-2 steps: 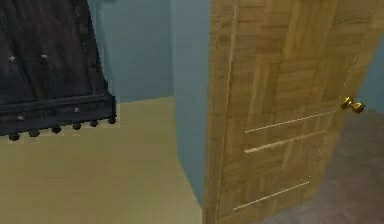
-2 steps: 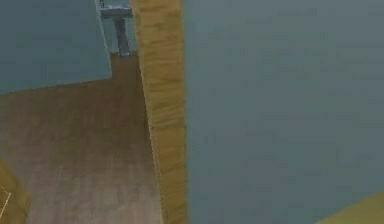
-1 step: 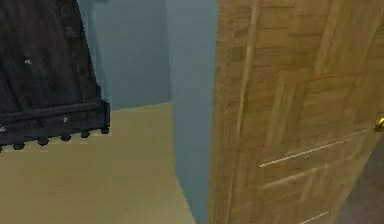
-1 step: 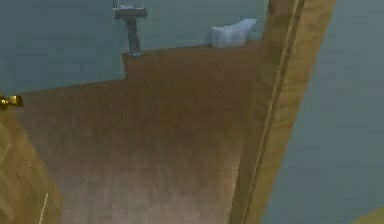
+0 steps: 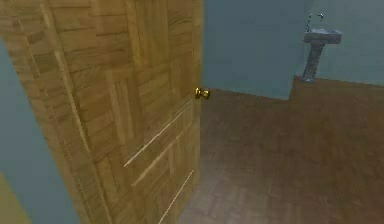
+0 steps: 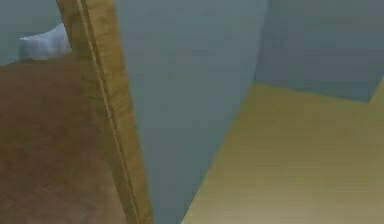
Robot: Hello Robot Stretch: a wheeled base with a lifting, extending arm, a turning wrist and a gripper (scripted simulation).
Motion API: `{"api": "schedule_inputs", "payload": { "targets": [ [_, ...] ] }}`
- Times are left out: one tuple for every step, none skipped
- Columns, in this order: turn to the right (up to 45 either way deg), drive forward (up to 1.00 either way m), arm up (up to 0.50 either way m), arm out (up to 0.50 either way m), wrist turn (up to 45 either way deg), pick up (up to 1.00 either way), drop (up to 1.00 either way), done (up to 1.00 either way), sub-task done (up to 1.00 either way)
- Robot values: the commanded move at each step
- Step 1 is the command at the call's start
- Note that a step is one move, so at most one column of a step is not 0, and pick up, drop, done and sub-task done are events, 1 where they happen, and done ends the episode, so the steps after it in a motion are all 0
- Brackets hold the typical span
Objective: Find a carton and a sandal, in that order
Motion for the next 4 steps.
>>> {"api": "schedule_inputs", "payload": {
  "targets": [
    [24.0,0.00,0.00,0.00,0.0,0.00,0.00,0.00,0.00],
    [0.0,0.40,0.00,0.00,0.0,0.00,0.00,0.00,0.00],
    [42.0,0.00,0.00,0.00,0.0,0.00,0.00,0.00,0.00],
    [0.0,1.00,0.00,0.00,0.0,0.00,0.00,0.00,0.00]
  ]
}}
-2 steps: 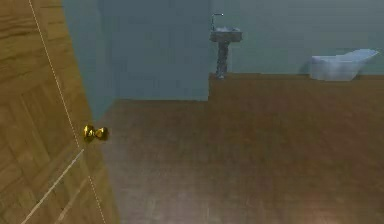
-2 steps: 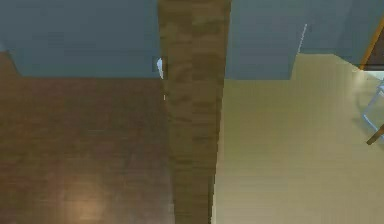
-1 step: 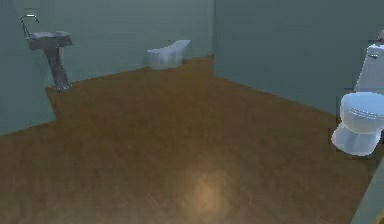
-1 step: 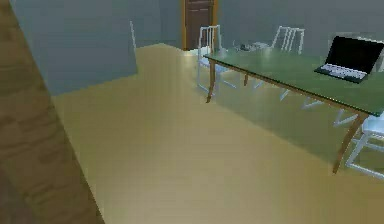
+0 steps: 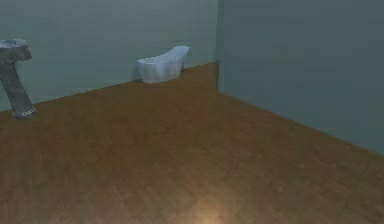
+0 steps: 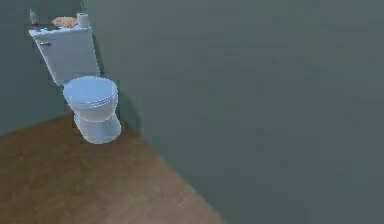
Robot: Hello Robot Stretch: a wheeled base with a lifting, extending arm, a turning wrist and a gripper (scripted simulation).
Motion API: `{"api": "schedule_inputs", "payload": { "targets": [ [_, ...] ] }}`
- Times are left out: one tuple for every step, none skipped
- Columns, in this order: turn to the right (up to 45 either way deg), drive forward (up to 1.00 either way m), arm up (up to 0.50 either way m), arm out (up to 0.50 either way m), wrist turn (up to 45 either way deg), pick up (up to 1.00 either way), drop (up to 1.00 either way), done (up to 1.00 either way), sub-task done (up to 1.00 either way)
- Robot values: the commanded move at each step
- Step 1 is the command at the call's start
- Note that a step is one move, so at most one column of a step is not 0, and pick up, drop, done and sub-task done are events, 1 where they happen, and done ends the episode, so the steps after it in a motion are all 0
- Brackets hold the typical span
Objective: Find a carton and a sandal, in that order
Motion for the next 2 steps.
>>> {"api": "schedule_inputs", "payload": {
  "targets": [
    [0.0,1.00,0.00,0.00,0.0,0.00,0.00,0.00,0.00],
    [3.0,0.00,0.00,0.00,0.0,0.00,0.00,0.00,0.00]
  ]
}}
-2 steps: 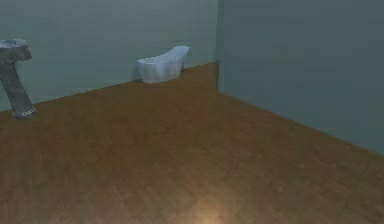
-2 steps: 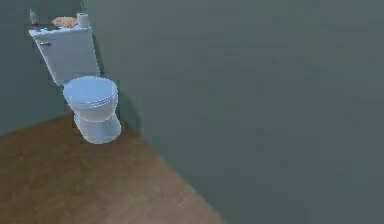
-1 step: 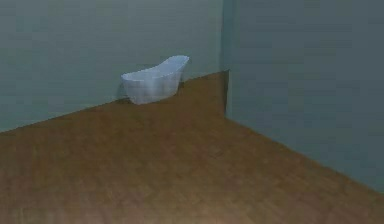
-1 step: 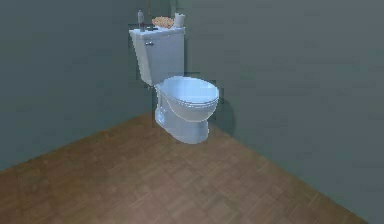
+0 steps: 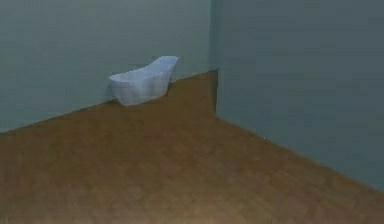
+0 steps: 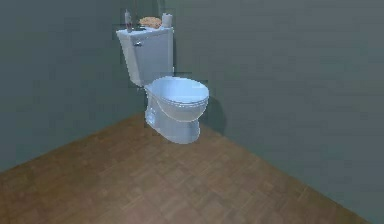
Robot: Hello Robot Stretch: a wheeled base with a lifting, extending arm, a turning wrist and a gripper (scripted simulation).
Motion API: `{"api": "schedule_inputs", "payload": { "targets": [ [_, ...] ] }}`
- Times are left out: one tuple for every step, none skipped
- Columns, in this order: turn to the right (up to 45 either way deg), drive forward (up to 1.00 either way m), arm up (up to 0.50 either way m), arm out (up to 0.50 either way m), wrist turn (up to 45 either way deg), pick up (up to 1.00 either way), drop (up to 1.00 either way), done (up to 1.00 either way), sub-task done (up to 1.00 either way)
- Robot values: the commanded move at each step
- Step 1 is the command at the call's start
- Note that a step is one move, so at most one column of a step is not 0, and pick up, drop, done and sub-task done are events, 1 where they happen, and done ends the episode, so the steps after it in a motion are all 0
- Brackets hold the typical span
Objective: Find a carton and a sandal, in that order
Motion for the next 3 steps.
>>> {"api": "schedule_inputs", "payload": {
  "targets": [
    [0.0,1.00,0.00,0.00,0.0,0.00,0.00,0.00,0.00],
    [0.0,1.00,0.00,0.00,0.0,0.00,0.00,0.00,0.00],
    [3.0,0.00,0.00,0.00,0.0,0.00,0.00,0.00,0.00]
  ]
}}
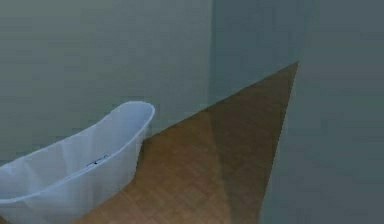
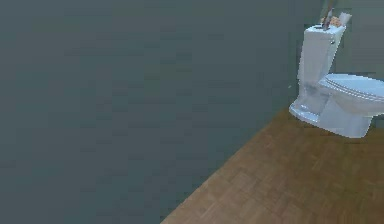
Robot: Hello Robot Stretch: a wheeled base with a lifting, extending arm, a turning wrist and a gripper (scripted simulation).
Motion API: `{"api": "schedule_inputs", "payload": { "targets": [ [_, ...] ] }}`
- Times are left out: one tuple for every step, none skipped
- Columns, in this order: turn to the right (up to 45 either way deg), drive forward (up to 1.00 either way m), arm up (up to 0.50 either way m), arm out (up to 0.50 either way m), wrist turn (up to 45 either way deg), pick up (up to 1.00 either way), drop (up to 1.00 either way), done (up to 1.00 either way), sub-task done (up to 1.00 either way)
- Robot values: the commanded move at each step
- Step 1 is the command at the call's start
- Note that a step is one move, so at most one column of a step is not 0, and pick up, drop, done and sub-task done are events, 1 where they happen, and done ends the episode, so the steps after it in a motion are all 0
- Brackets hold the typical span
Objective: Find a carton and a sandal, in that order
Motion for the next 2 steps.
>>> {"api": "schedule_inputs", "payload": {
  "targets": [
    [-30.0,0.00,0.00,0.00,0.0,0.00,0.00,0.00,0.00],
    [0.0,0.60,0.00,0.00,0.0,0.00,0.00,0.00,0.00]
  ]
}}
